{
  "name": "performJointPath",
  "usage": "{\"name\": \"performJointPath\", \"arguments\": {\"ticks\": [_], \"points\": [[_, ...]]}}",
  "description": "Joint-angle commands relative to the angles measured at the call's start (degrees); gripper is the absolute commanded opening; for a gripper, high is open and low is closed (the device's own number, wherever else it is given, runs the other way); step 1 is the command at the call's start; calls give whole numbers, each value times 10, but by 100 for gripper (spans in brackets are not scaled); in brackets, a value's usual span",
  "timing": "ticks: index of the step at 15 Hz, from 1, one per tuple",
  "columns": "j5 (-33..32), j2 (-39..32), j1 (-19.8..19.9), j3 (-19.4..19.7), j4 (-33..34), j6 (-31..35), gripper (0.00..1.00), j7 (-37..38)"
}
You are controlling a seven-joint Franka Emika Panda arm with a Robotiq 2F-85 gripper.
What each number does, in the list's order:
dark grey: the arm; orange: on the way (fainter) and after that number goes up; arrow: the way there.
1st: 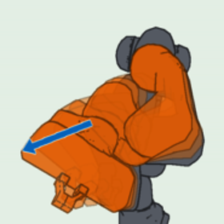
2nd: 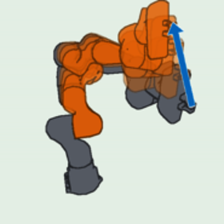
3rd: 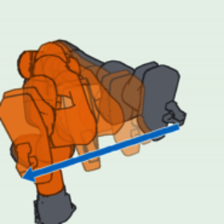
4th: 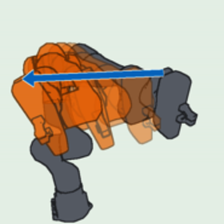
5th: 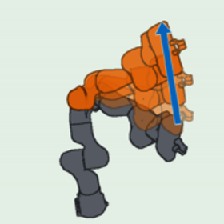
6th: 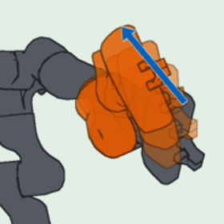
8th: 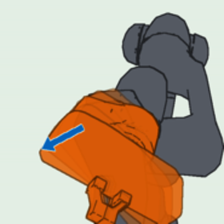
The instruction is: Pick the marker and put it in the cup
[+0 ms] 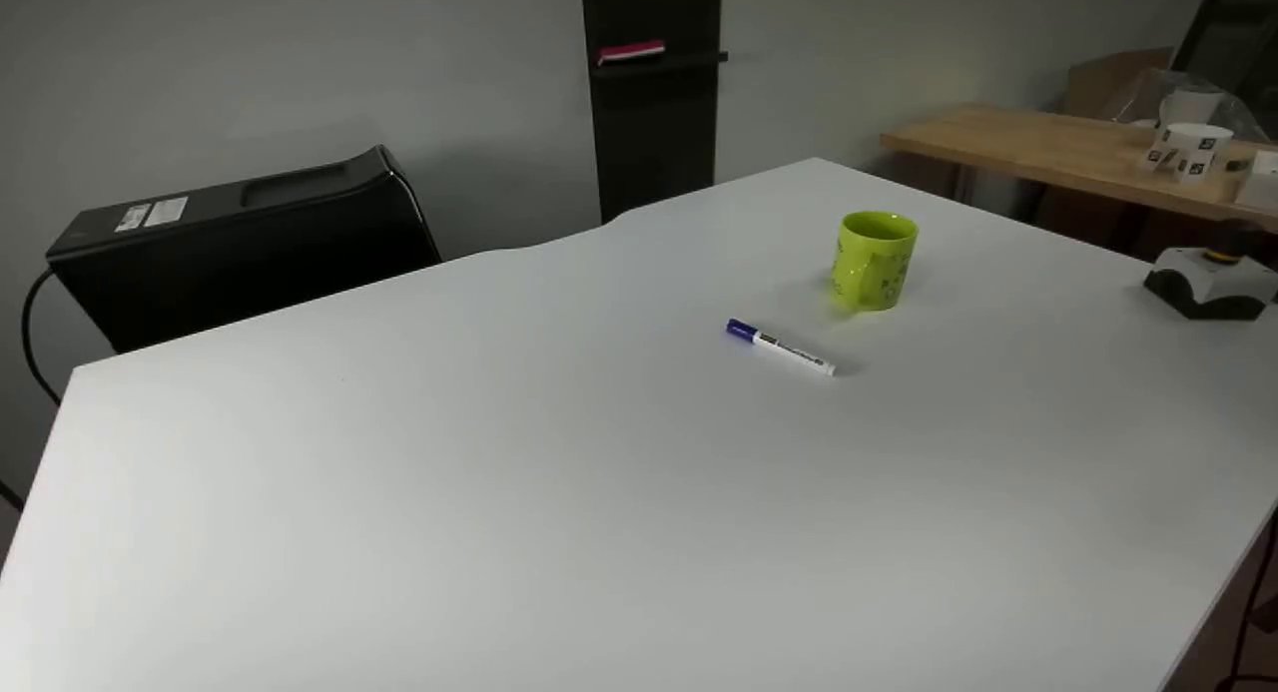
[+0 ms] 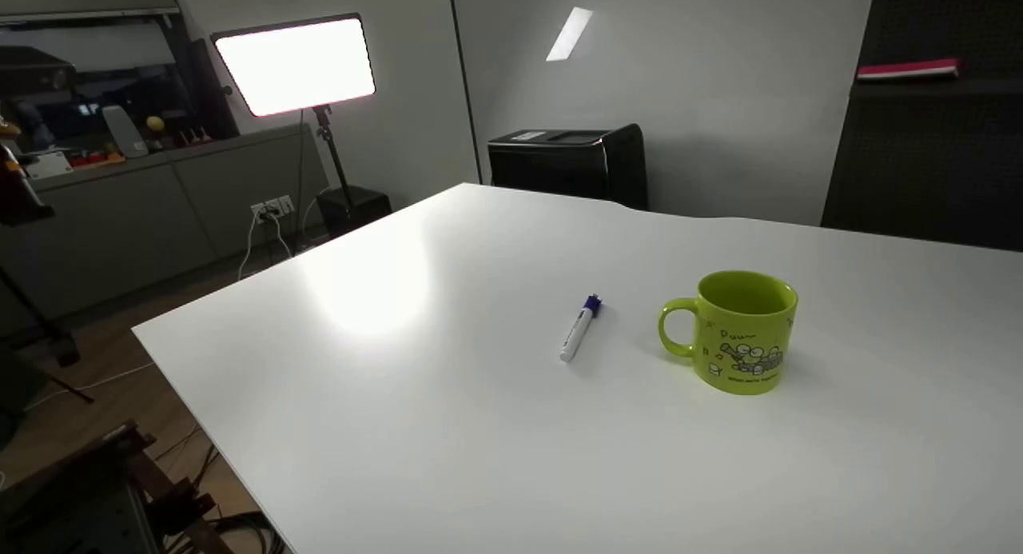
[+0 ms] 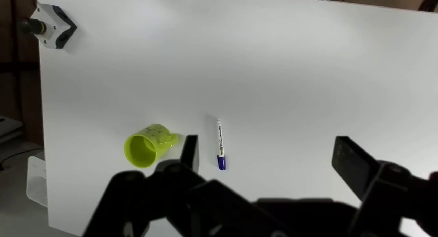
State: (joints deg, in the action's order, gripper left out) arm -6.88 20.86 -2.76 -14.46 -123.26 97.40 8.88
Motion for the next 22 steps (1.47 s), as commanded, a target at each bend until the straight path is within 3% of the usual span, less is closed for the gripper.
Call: {"name": "performJointPath", "arguments": {"ticks": [1, 8, 14, 22], "points": [[-3, -6, -19, 15, -8, 3, 100, 0], [24, -39, -36, 34, -96, 66, 100, -35], [51, -102, -31, 66, -175, 216, 100, -92], [46, -239, 8, 119, -173, 368, 100, -89]]}}
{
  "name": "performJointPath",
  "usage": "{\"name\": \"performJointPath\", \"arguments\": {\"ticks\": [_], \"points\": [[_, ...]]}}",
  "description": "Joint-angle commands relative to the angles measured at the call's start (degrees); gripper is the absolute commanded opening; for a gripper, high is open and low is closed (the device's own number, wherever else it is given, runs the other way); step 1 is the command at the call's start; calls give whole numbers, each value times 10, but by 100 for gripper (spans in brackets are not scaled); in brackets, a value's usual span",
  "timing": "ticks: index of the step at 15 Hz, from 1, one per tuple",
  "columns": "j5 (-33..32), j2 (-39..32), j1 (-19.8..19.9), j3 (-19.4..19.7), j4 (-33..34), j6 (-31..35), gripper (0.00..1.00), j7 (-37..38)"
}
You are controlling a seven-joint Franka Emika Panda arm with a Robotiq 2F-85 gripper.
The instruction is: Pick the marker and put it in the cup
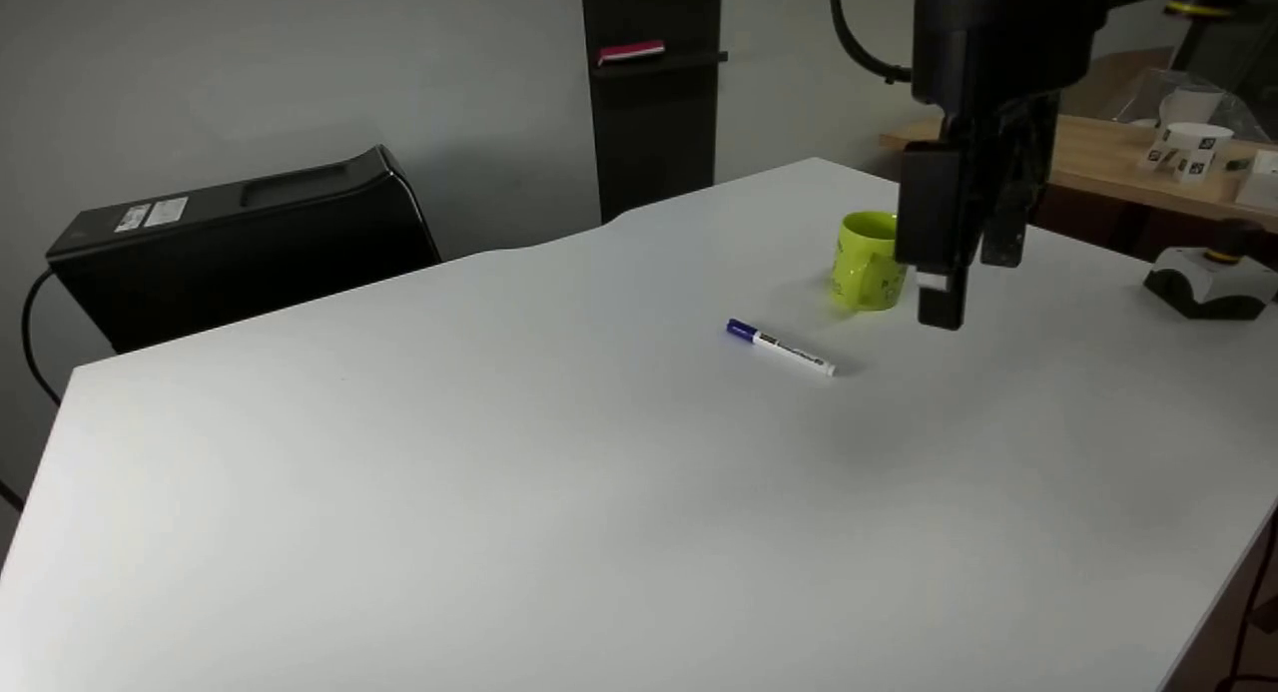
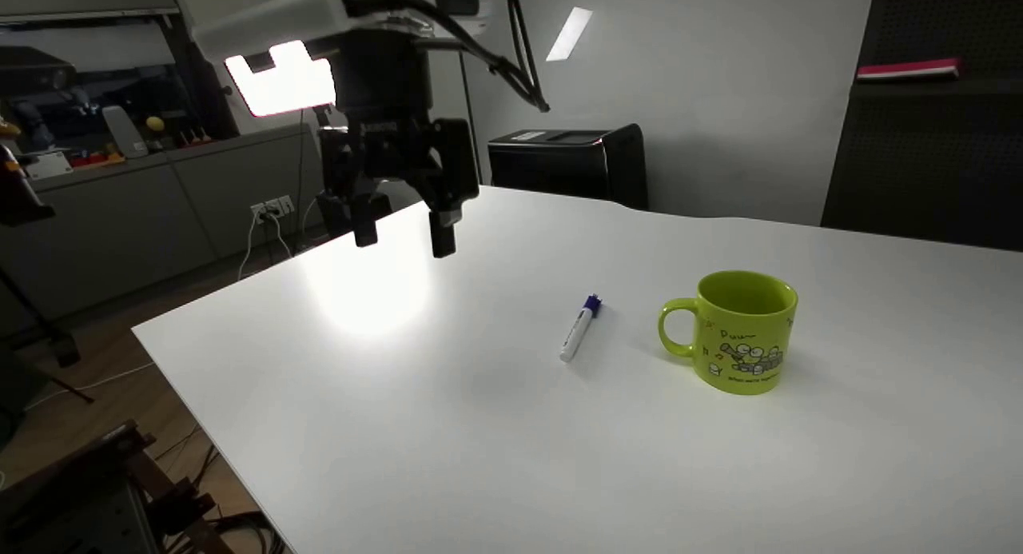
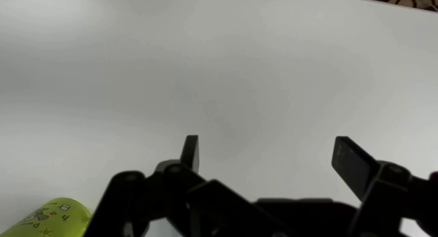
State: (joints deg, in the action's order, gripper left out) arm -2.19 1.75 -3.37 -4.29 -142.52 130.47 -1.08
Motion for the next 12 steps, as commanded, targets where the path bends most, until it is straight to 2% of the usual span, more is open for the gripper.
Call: {"name": "performJointPath", "arguments": {"ticks": [1, 6, 12], "points": [[-2, -65, 20, 24, 24, 56, 100, 13], [1, -140, 46, 54, 69, 107, 100, 1], [-13, -208, 49, 66, 151, 106, 100, 4]]}}
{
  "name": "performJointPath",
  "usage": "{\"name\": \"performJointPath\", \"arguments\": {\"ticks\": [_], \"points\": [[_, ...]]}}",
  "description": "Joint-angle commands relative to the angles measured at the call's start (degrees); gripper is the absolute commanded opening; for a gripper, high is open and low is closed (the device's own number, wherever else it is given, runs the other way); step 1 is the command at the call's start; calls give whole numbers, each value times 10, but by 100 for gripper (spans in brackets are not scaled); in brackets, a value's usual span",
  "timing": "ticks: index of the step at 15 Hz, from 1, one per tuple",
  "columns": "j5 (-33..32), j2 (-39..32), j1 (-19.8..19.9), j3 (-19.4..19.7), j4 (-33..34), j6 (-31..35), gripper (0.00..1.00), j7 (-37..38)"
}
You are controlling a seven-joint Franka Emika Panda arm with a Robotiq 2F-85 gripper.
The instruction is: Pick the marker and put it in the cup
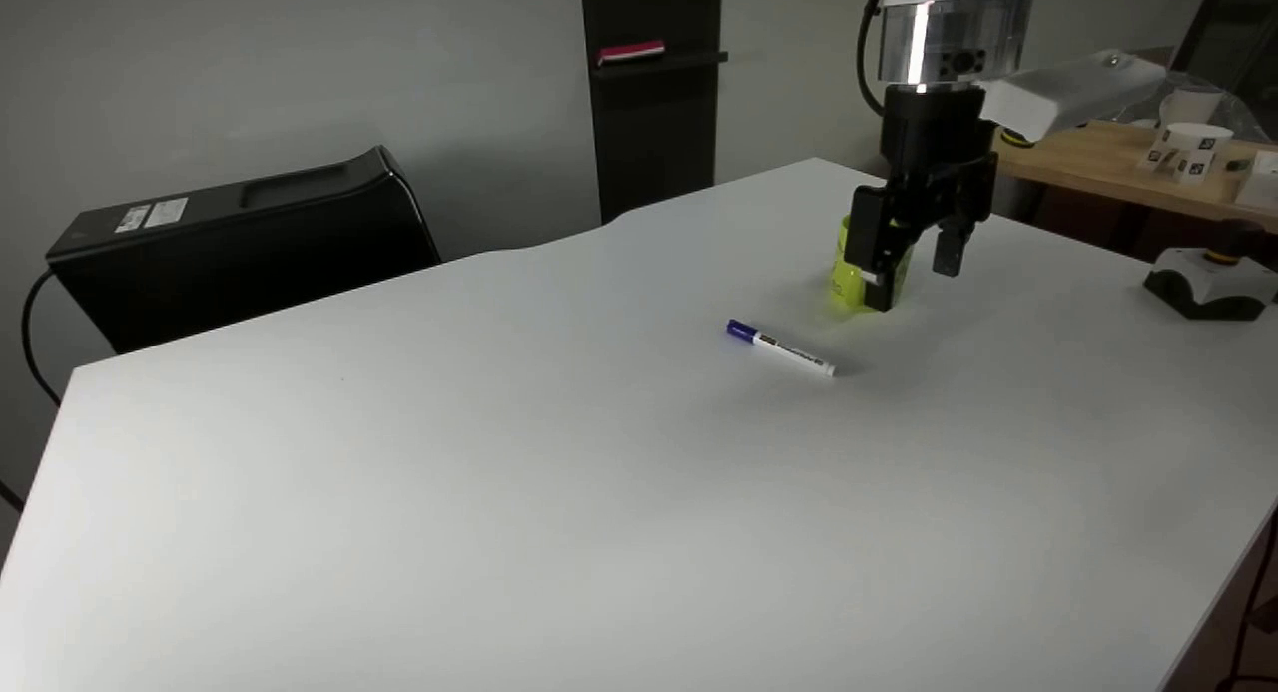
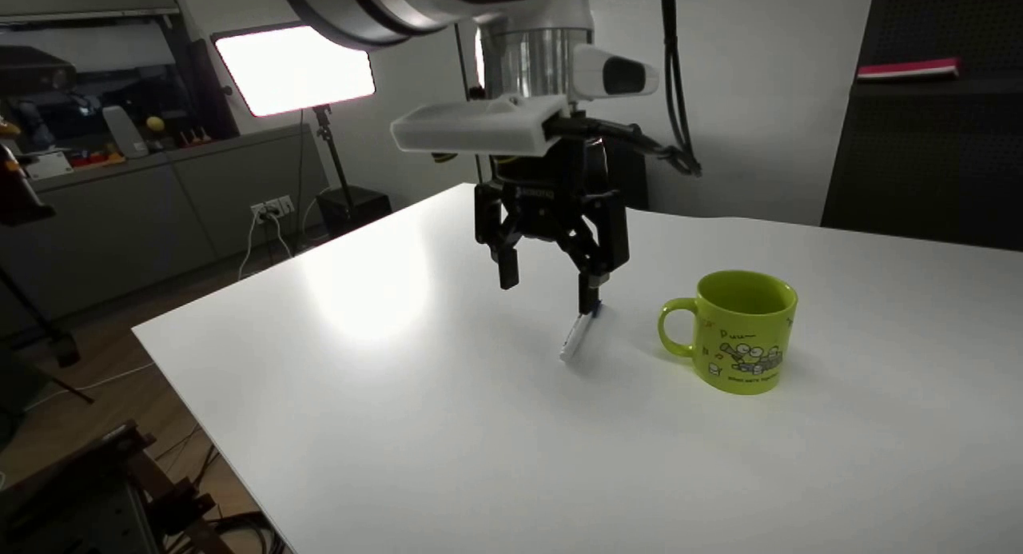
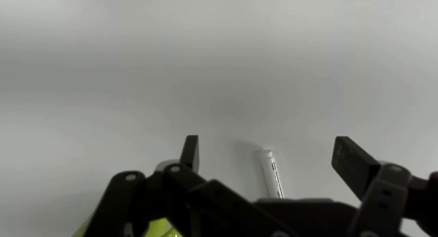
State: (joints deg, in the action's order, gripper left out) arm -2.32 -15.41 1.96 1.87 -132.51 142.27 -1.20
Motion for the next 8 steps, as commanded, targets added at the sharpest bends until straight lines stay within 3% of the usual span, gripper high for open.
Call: {"name": "performJointPath", "arguments": {"ticks": [1, 8], "points": [[-1, -10, 0, 1, 14, -2, 100, 0], [-5, -35, -1, 1, 39, -3, 100, 0]]}}
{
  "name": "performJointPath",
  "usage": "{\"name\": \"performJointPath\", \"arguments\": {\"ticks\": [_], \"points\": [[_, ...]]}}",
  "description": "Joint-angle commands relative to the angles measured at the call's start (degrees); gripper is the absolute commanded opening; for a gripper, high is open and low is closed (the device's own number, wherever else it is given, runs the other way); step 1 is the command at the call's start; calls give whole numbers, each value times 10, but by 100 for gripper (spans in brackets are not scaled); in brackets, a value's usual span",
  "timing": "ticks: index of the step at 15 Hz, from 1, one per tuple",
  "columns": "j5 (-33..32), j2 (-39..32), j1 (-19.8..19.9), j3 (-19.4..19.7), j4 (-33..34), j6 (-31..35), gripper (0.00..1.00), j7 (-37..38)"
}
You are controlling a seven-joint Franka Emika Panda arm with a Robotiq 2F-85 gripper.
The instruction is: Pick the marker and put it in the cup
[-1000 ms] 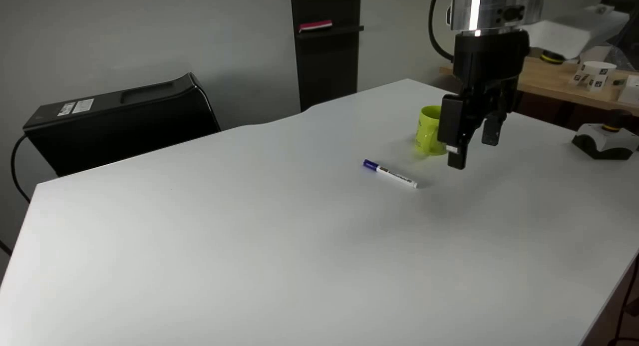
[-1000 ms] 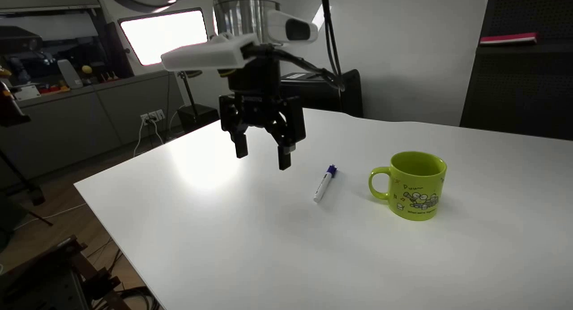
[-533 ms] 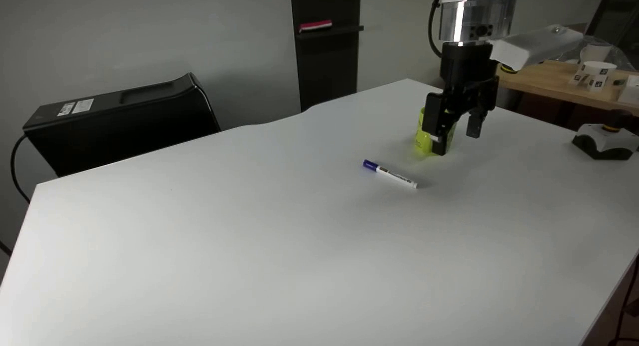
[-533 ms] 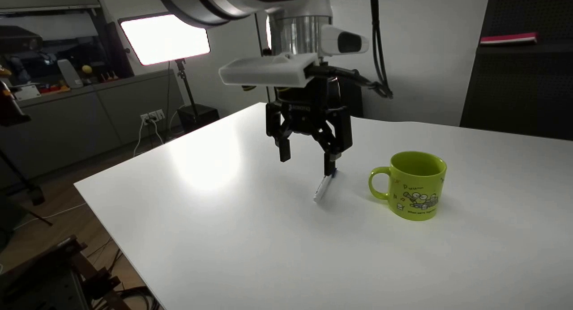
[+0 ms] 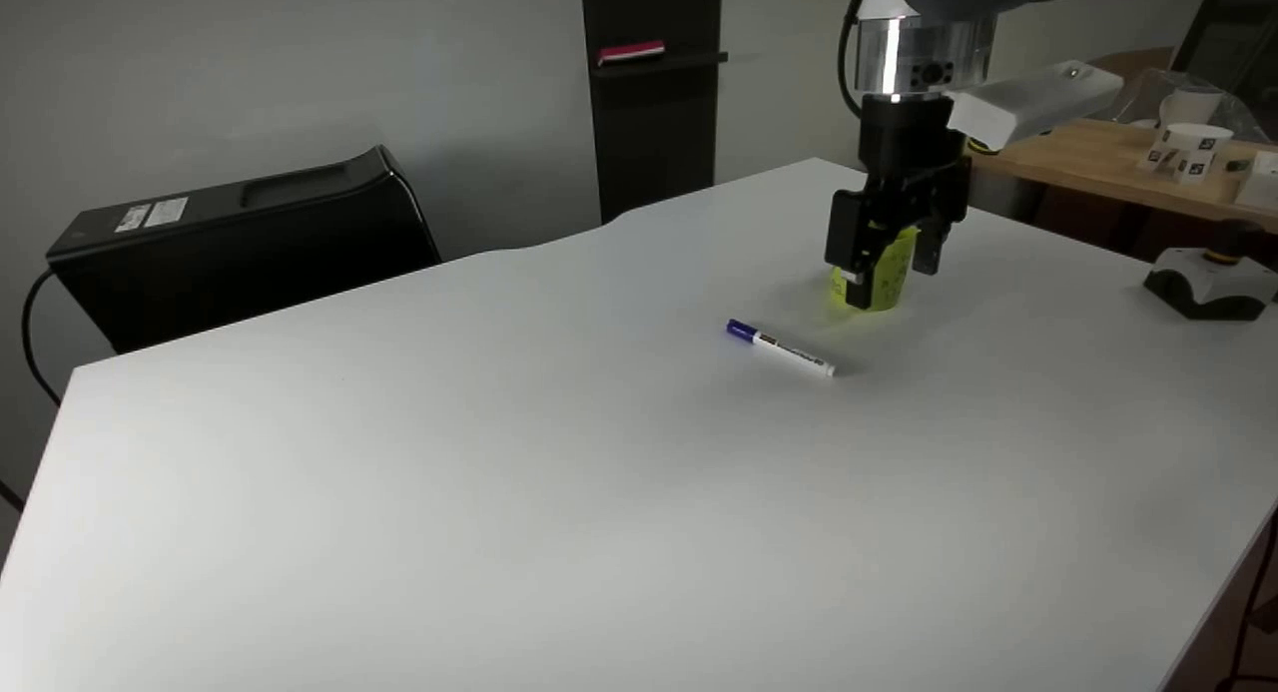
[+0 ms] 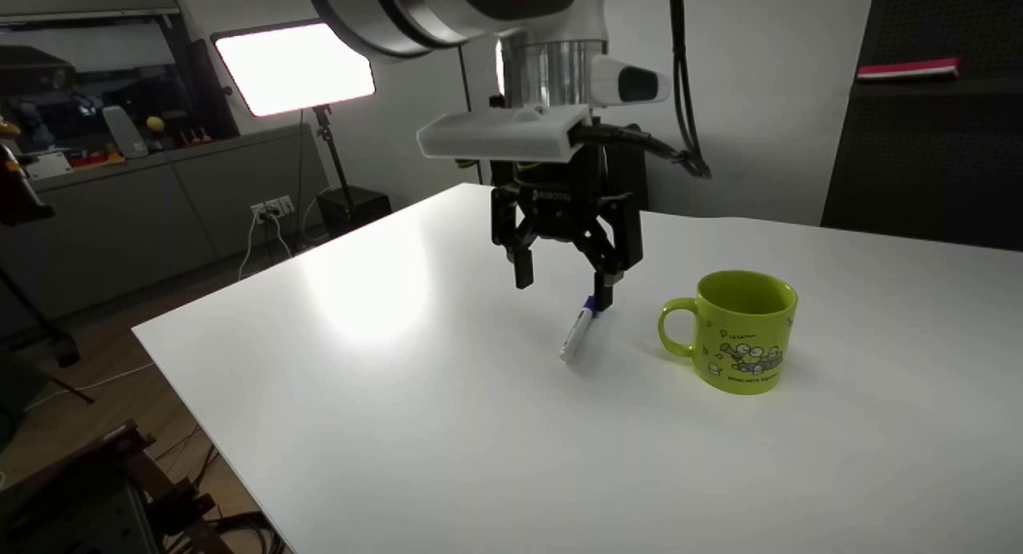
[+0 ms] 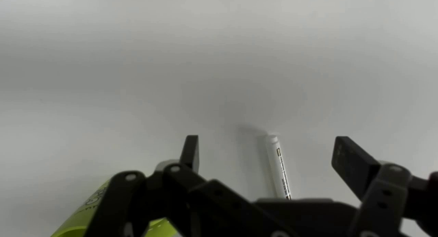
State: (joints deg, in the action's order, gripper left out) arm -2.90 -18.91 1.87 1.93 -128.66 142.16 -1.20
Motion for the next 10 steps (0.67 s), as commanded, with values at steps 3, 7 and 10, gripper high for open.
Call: {"name": "performJointPath", "arguments": {"ticks": [3, 7, 10], "points": [[0, 0, 0, 0, 1, -2, 100, 0], [2, -7, 1, -4, 7, -6, 100, -13], [-6, -44, -3, -15, 30, -6, 100, -43]]}}
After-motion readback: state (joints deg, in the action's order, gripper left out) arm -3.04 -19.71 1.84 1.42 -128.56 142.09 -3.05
